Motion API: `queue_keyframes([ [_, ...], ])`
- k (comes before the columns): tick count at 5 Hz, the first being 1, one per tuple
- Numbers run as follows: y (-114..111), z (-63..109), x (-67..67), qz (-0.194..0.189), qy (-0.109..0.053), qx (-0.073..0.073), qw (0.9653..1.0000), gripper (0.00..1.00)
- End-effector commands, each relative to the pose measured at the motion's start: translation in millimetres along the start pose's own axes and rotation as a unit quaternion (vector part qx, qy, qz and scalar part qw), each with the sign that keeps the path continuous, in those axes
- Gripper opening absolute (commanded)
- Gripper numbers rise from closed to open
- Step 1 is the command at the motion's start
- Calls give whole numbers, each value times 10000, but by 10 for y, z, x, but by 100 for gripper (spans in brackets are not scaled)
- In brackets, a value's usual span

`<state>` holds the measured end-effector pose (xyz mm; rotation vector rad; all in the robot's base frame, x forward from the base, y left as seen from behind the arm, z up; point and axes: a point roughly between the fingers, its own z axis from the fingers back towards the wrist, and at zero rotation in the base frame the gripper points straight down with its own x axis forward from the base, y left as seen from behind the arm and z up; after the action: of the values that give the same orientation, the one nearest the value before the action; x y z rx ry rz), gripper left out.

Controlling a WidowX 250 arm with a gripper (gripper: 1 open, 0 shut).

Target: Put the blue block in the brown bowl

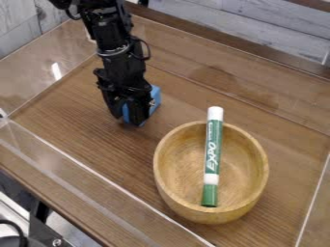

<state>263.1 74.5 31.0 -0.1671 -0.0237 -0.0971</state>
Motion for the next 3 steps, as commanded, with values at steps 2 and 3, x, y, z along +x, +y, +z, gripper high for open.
queue_keyframes([
  [2,-87,228,56,-108,-24,160,9998,0],
  [3,-127,299,41,-107,28,196,9997,0],
])
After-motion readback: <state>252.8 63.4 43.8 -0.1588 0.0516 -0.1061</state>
